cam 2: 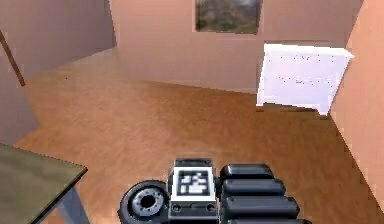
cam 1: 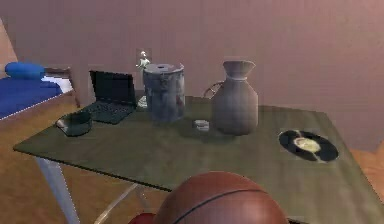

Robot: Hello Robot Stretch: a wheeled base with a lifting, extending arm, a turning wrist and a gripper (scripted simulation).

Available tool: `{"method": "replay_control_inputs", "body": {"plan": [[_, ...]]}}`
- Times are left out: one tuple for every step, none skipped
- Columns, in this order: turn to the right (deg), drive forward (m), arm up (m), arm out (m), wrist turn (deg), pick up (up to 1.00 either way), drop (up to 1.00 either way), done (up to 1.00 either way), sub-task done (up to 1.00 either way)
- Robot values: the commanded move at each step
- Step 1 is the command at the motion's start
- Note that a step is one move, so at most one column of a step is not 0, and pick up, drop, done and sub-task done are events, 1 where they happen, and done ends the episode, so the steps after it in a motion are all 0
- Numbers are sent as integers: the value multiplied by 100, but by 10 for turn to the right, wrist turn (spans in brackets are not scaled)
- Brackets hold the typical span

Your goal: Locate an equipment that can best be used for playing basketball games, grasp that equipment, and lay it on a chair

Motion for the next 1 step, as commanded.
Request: {"method": "replay_control_inputs", "body": {"plan": [[-450,0,0,0,0,0,0,0,0]]}}
